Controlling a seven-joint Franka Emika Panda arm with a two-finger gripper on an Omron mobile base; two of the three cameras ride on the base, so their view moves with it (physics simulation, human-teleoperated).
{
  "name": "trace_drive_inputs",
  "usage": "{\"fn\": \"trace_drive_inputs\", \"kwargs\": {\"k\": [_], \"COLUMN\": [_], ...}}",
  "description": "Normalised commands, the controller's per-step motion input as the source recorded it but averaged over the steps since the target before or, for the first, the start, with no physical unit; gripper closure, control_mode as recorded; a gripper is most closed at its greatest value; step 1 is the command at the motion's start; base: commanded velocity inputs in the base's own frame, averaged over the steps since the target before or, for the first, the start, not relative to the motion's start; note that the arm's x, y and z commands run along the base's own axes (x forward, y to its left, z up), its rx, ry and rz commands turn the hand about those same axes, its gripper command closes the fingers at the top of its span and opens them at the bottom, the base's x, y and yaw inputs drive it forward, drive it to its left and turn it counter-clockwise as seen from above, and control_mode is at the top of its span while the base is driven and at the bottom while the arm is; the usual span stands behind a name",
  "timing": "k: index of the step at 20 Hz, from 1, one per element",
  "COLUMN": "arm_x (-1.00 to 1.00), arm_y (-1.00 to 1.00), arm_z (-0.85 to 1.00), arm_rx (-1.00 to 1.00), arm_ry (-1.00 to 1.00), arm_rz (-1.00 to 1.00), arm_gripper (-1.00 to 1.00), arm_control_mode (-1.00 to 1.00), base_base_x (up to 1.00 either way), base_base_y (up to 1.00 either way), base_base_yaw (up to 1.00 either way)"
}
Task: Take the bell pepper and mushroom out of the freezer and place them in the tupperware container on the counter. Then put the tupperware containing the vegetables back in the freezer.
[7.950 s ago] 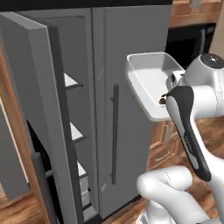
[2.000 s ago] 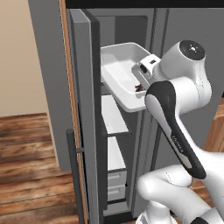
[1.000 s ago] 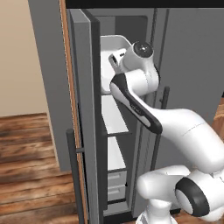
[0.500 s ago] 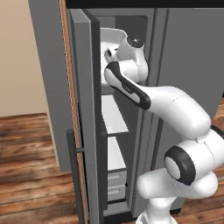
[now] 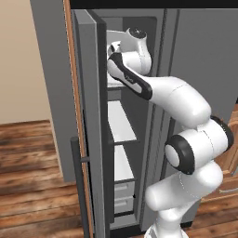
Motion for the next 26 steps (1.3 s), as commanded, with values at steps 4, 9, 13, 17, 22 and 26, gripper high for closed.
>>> {"fn": "trace_drive_inputs", "kwargs": {"k": [4, 9, 13, 17, 22, 26], "arm_x": [0.61, 0.68, 0.59, 0.37, 0.08, 0.00], "arm_y": [0.00, 0.02, 0.01, 0.03, 0.01, 0.00], "arm_z": [0.12, 0.00, 0.00, -0.01, -0.05, -0.08], "arm_rx": [0.00, 0.00, 0.00, 0.00, 0.00, 0.00], "arm_ry": [0.00, 0.00, 0.00, 0.00, -0.01, -0.18], "arm_rz": [0.00, -0.02, -0.02, -0.01, 0.00, 0.00], "arm_gripper": [1.00, 1.00, 1.00, 1.00, -1.00, -1.00], "arm_control_mode": [-1.00, -1.00, -1.00, -1.00, -1.00, -1.00], "base_base_x": [0.00, 0.00, 0.00, 0.00, 0.00, 0.00], "base_base_y": [0.00, 0.00, 0.00, 0.00, 0.00, 0.00], "base_base_yaw": [0.00, 0.00, 0.00, 0.00, 0.00, 0.00]}}
